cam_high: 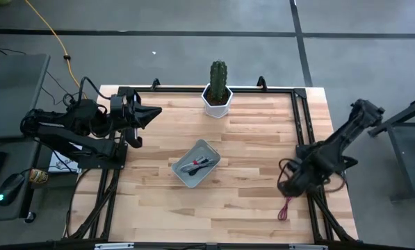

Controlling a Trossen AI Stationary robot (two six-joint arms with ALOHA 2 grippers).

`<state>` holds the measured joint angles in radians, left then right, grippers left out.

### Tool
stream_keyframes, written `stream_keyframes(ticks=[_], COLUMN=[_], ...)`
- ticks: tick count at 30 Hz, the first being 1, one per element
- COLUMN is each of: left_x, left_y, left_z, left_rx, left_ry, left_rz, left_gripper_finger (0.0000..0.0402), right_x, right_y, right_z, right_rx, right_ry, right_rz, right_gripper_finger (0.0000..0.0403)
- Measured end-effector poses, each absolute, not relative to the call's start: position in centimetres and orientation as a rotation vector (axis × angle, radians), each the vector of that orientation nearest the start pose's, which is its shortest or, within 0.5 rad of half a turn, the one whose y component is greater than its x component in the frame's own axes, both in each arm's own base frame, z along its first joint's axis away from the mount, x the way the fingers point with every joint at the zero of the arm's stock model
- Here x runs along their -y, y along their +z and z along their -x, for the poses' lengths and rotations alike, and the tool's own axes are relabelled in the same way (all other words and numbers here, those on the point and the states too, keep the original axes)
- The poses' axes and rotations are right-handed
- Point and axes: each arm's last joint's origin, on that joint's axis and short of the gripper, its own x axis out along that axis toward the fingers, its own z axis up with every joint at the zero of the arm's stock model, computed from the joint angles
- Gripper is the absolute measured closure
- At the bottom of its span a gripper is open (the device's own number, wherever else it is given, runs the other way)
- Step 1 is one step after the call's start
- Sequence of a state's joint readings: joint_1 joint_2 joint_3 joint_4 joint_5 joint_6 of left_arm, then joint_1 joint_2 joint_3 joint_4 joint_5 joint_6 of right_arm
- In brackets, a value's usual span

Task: Pick and place USB-C Cables
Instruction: Put the pink and black charger cable into the gray bin

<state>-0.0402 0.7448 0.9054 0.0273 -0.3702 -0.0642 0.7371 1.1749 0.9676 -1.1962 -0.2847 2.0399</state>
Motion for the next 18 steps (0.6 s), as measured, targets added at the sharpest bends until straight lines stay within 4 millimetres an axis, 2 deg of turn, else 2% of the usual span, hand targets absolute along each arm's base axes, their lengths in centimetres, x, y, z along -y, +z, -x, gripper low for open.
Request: stream_keyframes(ticks=[7, 13, 18], left_x=[-0.4, -0.4, -0.4], left_y=[39.8, 39.8, 39.8], left_z=[-15.2, -15.2, -15.2], left_rx=[0.188, 0.188, 0.188], left_ry=[0.327, 0.327, 0.327], left_rz=[0.06, 0.06, 0.06], left_gripper_finger=[0.0401, 0.0401, 0.0401], right_x=[-15.6, -16.8, -17.8], right_y=[23.7, 22.4, 19.5], right_z=[-14.9, -14.9, -14.5], right_rx=[-1.549, -1.545, -1.465], right_ry=[-0.902, -0.981, -0.934], right_rz=[-1.161, -1.14, -1.328], right_gripper_finger=[0.0114, 0.0114, 0.0114])
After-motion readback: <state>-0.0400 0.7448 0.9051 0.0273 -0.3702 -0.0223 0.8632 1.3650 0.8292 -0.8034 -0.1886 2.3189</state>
